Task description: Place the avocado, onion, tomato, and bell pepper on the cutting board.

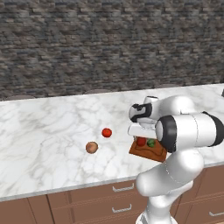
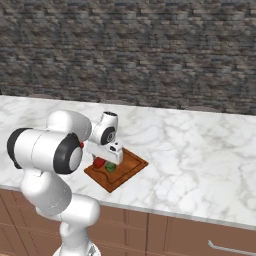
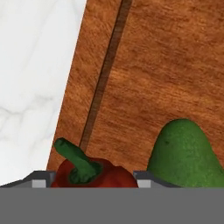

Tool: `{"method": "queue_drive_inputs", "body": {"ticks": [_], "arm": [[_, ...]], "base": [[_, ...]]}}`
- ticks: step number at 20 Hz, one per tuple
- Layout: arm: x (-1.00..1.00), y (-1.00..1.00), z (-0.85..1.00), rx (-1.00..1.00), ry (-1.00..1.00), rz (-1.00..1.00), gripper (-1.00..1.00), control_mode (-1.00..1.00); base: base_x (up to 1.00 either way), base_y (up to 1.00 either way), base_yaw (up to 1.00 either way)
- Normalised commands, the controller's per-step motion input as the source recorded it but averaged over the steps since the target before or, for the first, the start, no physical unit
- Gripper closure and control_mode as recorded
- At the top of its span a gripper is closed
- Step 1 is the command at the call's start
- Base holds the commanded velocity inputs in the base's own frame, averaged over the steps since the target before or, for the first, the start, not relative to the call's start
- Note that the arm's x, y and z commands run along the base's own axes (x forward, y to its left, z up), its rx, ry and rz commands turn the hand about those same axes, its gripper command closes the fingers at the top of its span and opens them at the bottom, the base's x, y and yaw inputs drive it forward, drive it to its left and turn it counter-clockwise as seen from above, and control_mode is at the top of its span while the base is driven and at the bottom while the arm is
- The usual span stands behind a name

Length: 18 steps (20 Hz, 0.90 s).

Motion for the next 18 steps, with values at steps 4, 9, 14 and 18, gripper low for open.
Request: {"method": "queue_drive_inputs", "body": {"ticks": [4,9,14,18], "arm": [[-0.28,0.0,-0.41,0.0,0.0,-0.02,1.0,-1.0],[-0.33,0.0,-0.21,0.0,0.0,-0.01,-1.0,-1.0],[-0.45,0.0,0.0,0.0,-0.03,-0.01,-1.0,-1.0],[-0.41,0.0,0.04,0.0,0.0,-0.05,-1.0,-1.0]], "base": [[0.0,0.0,0.0],[0.0,0.0,0.0],[0.0,0.0,0.0],[0.0,0.0,0.0]]}}
